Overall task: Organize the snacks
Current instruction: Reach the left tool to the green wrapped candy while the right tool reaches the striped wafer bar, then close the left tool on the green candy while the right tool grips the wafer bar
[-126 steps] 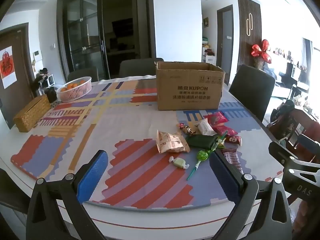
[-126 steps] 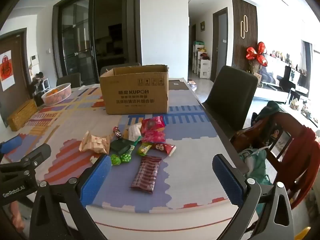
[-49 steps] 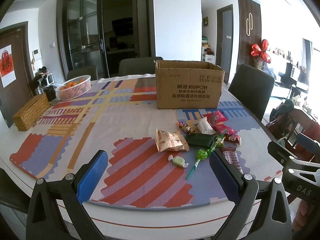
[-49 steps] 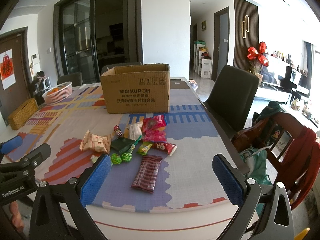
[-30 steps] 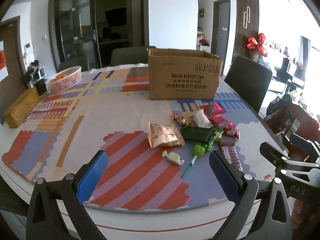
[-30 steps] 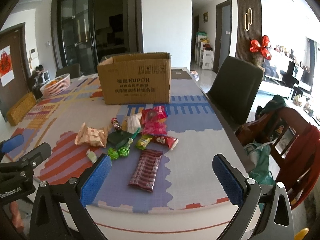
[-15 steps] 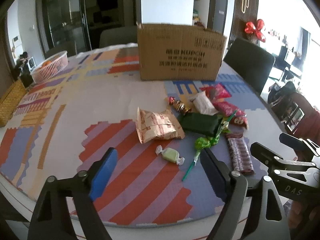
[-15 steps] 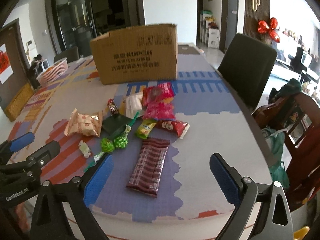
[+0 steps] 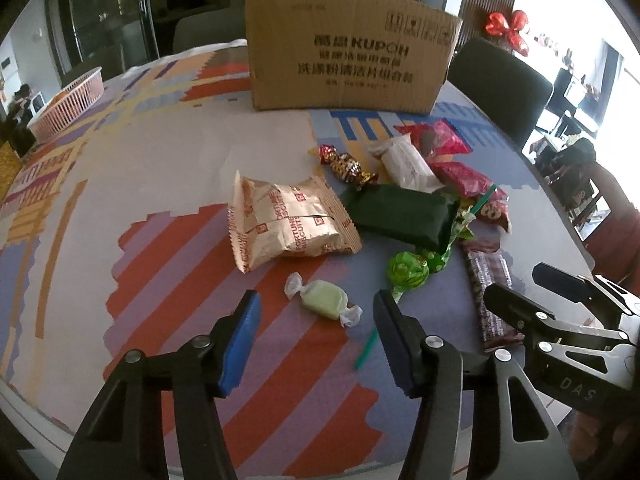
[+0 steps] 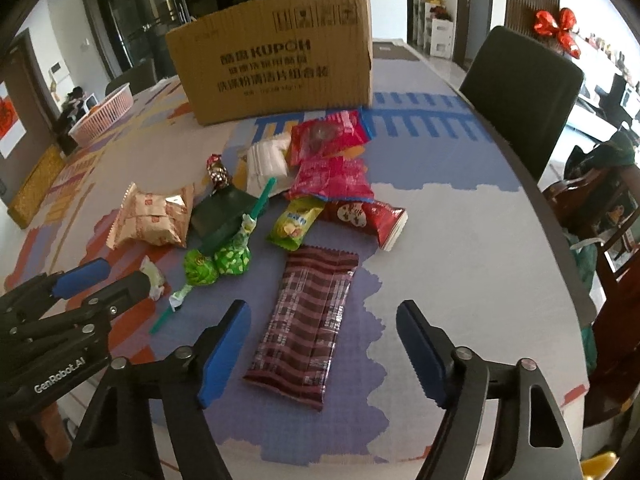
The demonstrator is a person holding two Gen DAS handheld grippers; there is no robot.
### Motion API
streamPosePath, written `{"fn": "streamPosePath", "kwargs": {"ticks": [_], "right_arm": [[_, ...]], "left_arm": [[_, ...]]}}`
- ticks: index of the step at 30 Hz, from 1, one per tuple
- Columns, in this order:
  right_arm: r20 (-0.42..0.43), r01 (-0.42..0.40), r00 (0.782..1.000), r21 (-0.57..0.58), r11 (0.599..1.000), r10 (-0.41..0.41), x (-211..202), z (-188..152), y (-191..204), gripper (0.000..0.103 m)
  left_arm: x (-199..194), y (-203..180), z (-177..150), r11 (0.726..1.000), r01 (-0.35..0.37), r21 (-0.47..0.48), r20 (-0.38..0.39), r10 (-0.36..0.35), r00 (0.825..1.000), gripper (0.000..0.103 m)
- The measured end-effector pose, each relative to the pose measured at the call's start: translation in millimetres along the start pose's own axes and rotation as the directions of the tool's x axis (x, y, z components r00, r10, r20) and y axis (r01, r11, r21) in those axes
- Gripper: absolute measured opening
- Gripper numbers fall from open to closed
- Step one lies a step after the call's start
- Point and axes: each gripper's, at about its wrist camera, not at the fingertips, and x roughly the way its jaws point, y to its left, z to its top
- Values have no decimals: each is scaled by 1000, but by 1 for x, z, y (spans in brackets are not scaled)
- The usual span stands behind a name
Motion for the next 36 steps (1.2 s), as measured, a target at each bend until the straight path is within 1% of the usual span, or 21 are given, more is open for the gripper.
{"fn": "streamPosePath", "kwargs": {"ticks": [2, 4, 8, 11, 12, 14, 15, 16, 18, 20, 24, 27, 31, 36], "right_arm": [[-13, -10, 1000, -1, 1000, 10, 4, 1, 0, 70], [-17, -18, 1000, -7, 1000, 18, 7, 1, 2, 69], [-31, -30, 999, -18, 999, 29, 12, 3, 4, 64], [-36, -22, 999, -30, 999, 21, 15, 3, 5, 64], [-36, -19, 999, -36, 999, 17, 15, 4, 7, 64], [-35, -11, 999, -45, 999, 9, 16, 4, 9, 63], [-34, -8, 999, -47, 999, 7, 16, 3, 9, 62], [-32, -5, 999, -53, 999, 3, 16, 4, 10, 59], [-28, 5, 1000, -60, 998, -7, 17, 4, 11, 54], [-25, 11, 1000, -69, 998, -13, 17, 5, 12, 47], [-23, 5, 1000, -73, 997, -7, 17, 5, 12, 43], [-28, -13, 1000, -66, 998, 11, 16, 5, 10, 40], [-39, -39, 999, -47, 998, 37, 11, 4, 6, 39], [-9, -35, 999, -39, 999, 35, -2, 4, 3, 39]], "left_arm": [[4, -1, 1, 1000, -1, 2, -14, 1, 1000, 55], [8, -1, 2, 1000, -5, 4, -24, 5, 1000, 53], [15, -3, 4, 1000, -18, 3, -29, 19, 999, 50], [20, -4, 5, 1000, -15, 8, -42, 16, 999, 46], [22, -4, 5, 1000, -11, 10, -50, 11, 999, 42], [22, -4, 5, 1000, -12, 13, -49, 12, 999, 39], [23, -4, 5, 1000, -11, 12, -50, 11, 999, 34], [23, -3, 5, 1000, -11, 10, -49, 11, 999, 31], [23, -1, 5, 1000, -10, 1, -48, 10, 999, 29], [24, 1, 6, 1000, -4, -7, -48, 4, 999, 26], [23, 2, 5, 1000, 19, -11, -53, -20, 998, 21], [19, -1, 3, 1000, 30, 3, -50, -30, 998, 20], [9, -7, 3, 999, 27, 30, -21, -27, 999, 20], [-7, -14, 3, 998, 24, 61, 16, -25, 1000, 20]]}}
